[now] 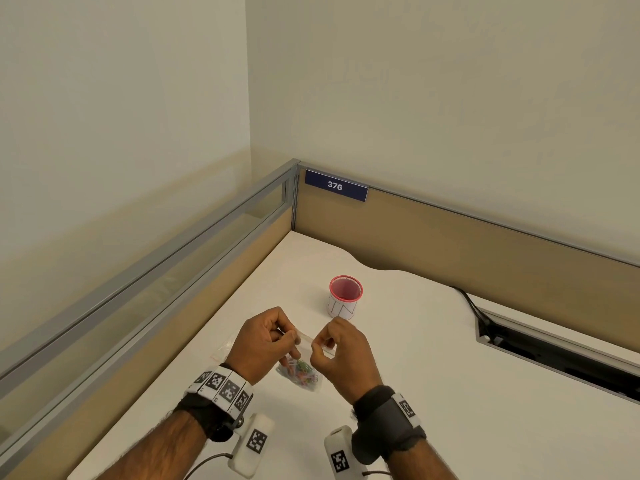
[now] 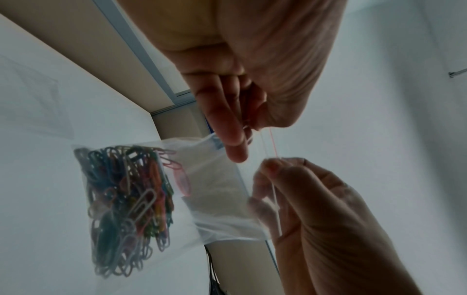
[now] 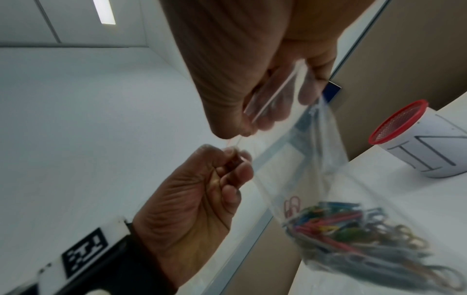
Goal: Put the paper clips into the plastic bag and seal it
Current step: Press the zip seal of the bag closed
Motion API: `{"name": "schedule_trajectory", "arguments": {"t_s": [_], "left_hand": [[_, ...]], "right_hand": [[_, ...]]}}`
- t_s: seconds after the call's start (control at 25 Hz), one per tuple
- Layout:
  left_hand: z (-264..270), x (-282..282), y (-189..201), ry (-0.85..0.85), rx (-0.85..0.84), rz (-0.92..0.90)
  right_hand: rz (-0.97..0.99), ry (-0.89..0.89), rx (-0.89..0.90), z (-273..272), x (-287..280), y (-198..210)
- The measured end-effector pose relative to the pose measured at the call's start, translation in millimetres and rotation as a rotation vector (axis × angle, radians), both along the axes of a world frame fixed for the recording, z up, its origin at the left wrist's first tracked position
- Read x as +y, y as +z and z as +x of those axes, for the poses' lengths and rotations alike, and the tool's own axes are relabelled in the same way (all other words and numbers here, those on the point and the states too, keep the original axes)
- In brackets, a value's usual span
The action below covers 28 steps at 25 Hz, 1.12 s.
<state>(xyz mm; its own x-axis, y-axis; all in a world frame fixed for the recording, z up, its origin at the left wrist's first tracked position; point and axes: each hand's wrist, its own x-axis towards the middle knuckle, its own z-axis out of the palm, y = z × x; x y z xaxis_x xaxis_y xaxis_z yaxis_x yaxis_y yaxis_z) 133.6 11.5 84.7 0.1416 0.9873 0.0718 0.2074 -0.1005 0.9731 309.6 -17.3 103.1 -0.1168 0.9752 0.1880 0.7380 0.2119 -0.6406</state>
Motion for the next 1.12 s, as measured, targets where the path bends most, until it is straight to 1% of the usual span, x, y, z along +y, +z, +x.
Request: {"name": "schedule_trajectory", "arguments": {"t_s": [0.2,0.32,0.48,0.72,0.88,1.12], "left_hand": [[2.5,0.9,1.6,0.006,-0.034,-0.023],[6.4,1.2,4.1,0.003,-0.039,-0.017],[13.3,0.7,8.1,-0.031,-0.017,0.001],[6.5,3.9,6.3,0.031,-0.098,-0.031],[5.2,5.0,1.5,0.046,-0.116,-0.040],[1.2,10.9,-5.2,0.078,-0.149,-0.056]], "right_hand": [[-0.010,0.012,0.003,22.0,-4.6,-4.5],[0.019,0.045,-0.006,19.5,-6.0,-2.6],[0.108,0.005,-0.027,6.5,-1.3,3.1],[0.114,0.030,-0.073,13.9,3.5,0.8],[0.109,0.025,-0.099,24.4,1.8,-2.5],[0.123,0.017,-0.083,37.3,2.0,-11.1]]}}
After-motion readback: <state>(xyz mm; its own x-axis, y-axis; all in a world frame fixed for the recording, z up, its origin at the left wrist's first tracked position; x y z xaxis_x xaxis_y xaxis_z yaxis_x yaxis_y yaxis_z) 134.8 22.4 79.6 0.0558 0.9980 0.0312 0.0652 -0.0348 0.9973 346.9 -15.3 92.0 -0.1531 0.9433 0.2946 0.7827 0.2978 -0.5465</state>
